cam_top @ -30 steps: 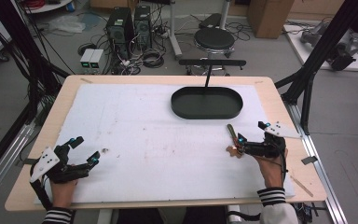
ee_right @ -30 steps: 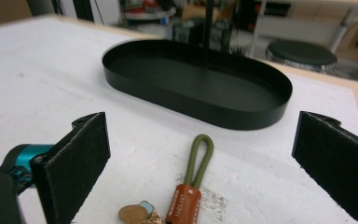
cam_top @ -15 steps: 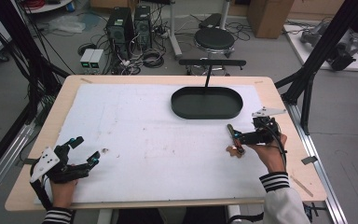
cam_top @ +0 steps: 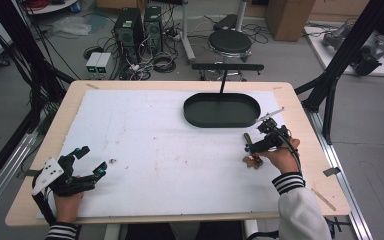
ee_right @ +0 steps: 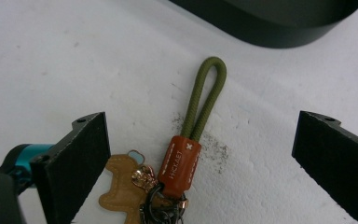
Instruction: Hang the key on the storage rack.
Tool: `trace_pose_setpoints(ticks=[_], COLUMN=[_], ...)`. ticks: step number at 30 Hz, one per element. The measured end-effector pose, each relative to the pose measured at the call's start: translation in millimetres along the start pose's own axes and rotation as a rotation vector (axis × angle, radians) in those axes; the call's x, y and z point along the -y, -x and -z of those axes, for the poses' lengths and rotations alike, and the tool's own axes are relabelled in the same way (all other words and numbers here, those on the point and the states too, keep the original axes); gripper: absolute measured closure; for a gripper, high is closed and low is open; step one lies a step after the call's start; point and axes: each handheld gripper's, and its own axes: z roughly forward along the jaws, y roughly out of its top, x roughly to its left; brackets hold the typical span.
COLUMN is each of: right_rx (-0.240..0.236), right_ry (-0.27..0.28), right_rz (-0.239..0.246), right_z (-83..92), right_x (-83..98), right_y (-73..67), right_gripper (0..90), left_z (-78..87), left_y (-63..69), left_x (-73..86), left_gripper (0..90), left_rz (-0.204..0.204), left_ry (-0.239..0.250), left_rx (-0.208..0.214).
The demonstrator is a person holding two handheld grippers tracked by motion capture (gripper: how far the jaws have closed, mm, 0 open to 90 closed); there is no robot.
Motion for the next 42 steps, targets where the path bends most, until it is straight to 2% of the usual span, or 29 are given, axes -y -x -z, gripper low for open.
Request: trace_pose_setpoints(ticks=[1, 2, 8, 9, 13, 14, 21, 29, 42], right_rx=[0.000, -0.001, -0.002, -0.010, -0.007, -0.003, -0.013, -0.034, -0.072], right_ry=[0.000, -0.028, -0.090, -0.103, -0.136, -0.165, -0.185, -0.224, -0.251], right_rz=[0.000, -0.011, -0.032, -0.039, -0.050, -0.051, -0.065, -0.111, -0.109], right_z=[0.0, -4.5, -12.0, -13.5, -15.8, -18.2, -21.5, -26.0, -31.2], right_x=[0.0, -0.6, 0.1, 0.0, -1.0, -1.6, -3.7, -4.7, -7.0], right_y=[0.0, 1.1, 2.0, 2.6, 1.5, 0.8, 0.4, 1.2, 2.7], right_gripper=[4.8, 4.9, 6.8, 14.4, 14.7, 15.6, 25.0, 38.4, 62.9], left_z=[0.0, 0.0, -0.3, -0.3, -0.1, -0.2, -0.2, -0.2, -0.4], left_y=[0.0, 0.0, -0.1, -0.1, -0.2, -0.1, 0.0, 0.3, 0.7], left_x=[0.0, 0.0, 0.0, -0.1, -0.1, 0.0, 0.0, -0.1, -0.2], left_gripper=[14.2, 14.1, 14.2, 14.1, 14.2, 14.2, 14.2, 14.2, 14.1], left_rz=[-0.001, 0.000, 0.003, 0.002, 0.001, 0.001, 0.000, -0.005, -0.011], left_ry=[0.000, 0.000, -0.001, -0.001, -0.002, -0.001, -0.001, -0.003, -0.005], left_rx=[0.000, 0.000, 0.000, 0.001, 0.000, -0.001, -0.001, 0.000, 0.000])
